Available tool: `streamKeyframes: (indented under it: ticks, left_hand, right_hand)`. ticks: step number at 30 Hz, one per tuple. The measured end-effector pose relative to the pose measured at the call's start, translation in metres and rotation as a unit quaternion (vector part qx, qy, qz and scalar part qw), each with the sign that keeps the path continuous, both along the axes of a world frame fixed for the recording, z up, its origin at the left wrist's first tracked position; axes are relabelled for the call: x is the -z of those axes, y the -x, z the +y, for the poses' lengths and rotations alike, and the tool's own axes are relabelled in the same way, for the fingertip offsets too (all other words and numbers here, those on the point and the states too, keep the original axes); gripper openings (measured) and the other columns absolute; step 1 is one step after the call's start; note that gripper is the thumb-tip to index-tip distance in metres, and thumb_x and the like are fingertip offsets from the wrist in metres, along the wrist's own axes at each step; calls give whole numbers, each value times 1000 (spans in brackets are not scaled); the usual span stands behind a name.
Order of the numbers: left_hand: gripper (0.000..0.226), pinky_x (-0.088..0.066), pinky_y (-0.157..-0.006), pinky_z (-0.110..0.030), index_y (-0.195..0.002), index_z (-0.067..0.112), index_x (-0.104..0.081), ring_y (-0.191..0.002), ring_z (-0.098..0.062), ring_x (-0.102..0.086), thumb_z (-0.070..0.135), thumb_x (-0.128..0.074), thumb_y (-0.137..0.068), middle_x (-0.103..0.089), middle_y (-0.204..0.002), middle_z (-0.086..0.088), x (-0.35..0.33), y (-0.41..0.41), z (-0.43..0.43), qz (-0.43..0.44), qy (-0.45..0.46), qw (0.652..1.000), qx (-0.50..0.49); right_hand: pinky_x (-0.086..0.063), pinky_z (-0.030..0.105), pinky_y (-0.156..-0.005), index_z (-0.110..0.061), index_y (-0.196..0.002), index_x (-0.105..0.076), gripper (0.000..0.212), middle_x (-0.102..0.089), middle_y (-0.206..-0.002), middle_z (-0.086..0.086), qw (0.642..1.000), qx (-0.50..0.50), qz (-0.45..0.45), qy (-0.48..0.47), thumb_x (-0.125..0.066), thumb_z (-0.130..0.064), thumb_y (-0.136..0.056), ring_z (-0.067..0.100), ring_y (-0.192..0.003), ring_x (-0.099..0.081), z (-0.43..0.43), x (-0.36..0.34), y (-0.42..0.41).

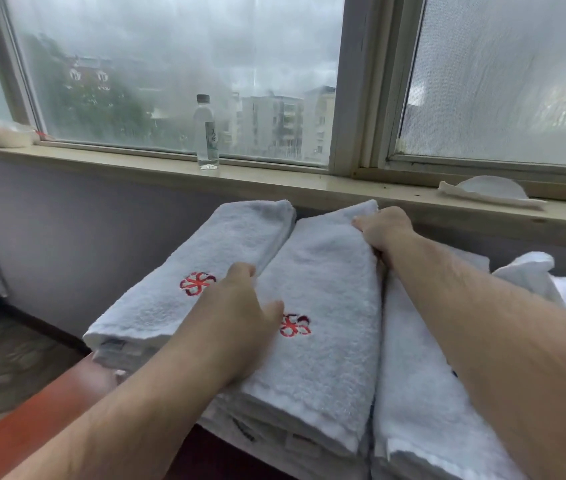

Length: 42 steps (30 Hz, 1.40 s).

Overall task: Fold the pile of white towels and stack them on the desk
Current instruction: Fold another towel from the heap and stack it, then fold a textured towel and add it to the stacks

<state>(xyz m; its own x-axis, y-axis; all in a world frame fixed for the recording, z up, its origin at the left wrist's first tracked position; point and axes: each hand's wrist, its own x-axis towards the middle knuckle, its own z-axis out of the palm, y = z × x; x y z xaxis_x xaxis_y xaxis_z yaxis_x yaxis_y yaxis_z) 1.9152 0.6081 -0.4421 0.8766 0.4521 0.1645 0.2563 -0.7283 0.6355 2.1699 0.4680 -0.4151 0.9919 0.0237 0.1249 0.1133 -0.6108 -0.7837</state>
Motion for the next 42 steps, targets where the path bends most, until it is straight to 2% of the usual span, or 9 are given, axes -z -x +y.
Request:
streamKeyframes:
  ticks: [3,5,9,16,19,22,31,39,42]
  left_hand:
    - [50,-26,-93,-21,-146,28,-40,-129,-15,-35,30,-55,-99,-41,-142,5,-2,-1,-6,-69,-122,990,7]
    - [50,-23,-104,-22,-148,31,-40,-138,-14,-26,40,-50,-100,-35,-150,7,-2,-5,-13,-51,-144,987,60]
    - [78,-1,-123,-36,-159,39,-6,-154,-14,4,75,-25,-93,1,-169,7,22,-15,-33,105,-172,971,129]
    - [93,5,-124,-36,-158,42,6,-154,-8,10,83,-1,-75,10,-168,12,50,-19,-34,72,-168,977,108]
    - [88,1,-125,-39,-159,40,2,-154,-10,6,81,-7,-81,6,-169,9,43,-15,-36,83,-162,977,115]
    - [76,-3,-126,-39,-160,34,-8,-155,-14,-3,71,-22,-95,-4,-169,3,31,-9,-41,77,-169,975,121]
    - [48,-29,-114,-26,-145,33,-49,-135,-6,-40,46,-52,-99,-45,-150,13,12,13,-172,-96,-105,948,286]
    - [31,-37,-90,-9,-124,35,-66,-112,2,-54,33,-61,-93,-61,-122,18,44,6,-332,-121,47,907,401]
    - [31,-35,-81,0,-123,37,-66,-104,9,-54,33,-60,-93,-59,-110,24,67,-11,-363,-91,75,910,398]
  right_hand:
    - [-46,38,-82,-3,-124,-55,34,-58,-124,18,977,75,-165,110,-56,-23,-96,34,-109,-56,-1,3,10]
    - [-49,41,-89,-10,-116,-64,30,-61,-118,12,952,24,-262,157,-52,-27,-96,31,-107,-56,-1,6,17]
    - [-37,53,-111,-25,-124,-63,46,-56,-142,8,937,-171,-91,289,-42,-57,-98,34,-131,-47,2,15,20]
    - [-12,55,-122,-24,-155,-32,58,-21,-166,8,925,-196,-61,319,-29,-54,-105,38,-151,-14,1,32,16]
    - [-20,43,-123,-17,-150,-44,55,-36,-161,9,946,-212,-58,238,-35,-48,-107,30,-149,-30,-15,26,35]
    - [-42,37,-102,-17,-128,-65,43,-63,-134,5,963,-209,-59,162,-46,-47,-104,25,-126,-56,-58,15,67]
    - [-41,7,-66,-30,-80,-72,13,-71,-83,-16,991,3,-137,-9,-66,-28,-91,-5,-81,-64,-258,62,214]
    - [-41,11,-62,-25,-77,-73,18,-69,-70,-15,976,173,-98,-89,-67,-20,-92,-5,-70,-61,-388,116,244]
    - [-53,36,-68,-21,-78,-73,16,-72,-75,-1,967,203,-72,-134,-67,-22,-92,15,-71,-66,-408,127,236]
